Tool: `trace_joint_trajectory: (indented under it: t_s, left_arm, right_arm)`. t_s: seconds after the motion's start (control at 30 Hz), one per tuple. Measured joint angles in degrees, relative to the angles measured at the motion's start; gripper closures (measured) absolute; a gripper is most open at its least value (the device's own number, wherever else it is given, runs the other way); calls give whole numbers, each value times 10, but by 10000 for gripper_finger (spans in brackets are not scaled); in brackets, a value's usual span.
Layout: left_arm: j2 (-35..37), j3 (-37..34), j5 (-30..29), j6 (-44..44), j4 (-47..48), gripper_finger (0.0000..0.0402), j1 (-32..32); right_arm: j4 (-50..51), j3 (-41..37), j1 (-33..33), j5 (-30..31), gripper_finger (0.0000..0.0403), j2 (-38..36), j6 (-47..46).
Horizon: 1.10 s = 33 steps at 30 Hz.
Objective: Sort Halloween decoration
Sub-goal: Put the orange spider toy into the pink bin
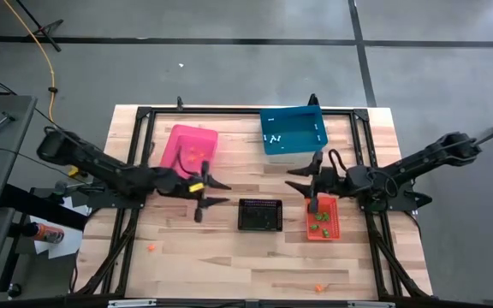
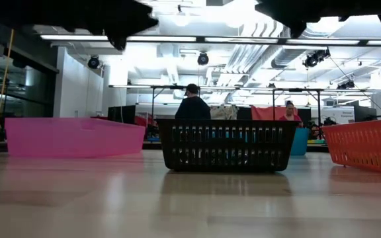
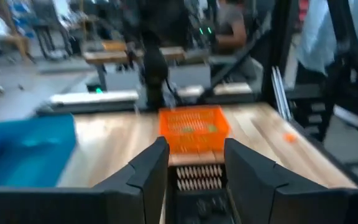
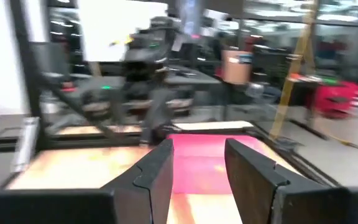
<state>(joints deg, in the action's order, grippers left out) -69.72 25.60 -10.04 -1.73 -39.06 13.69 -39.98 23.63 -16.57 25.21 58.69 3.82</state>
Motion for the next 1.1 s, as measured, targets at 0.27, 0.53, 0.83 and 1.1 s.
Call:
trace_joint_trajectory:
  t_s: [0.27,0.53,0.83,1.1]
  left_arm:
    - [101,-16,-11,-53,14,259,0]
    - [164,-24,-11,-40,97,259,19]
    - [183,-24,-11,-34,97,259,22]
    - [182,-24,-11,0,92,259,22]
  right_arm:
    - [-31,0,1,26,263,58,17]
    - [-38,0,1,46,263,61,28]
    - [-21,0,1,45,263,61,26]
    - [-8,6,-11,-69,263,62,-146]
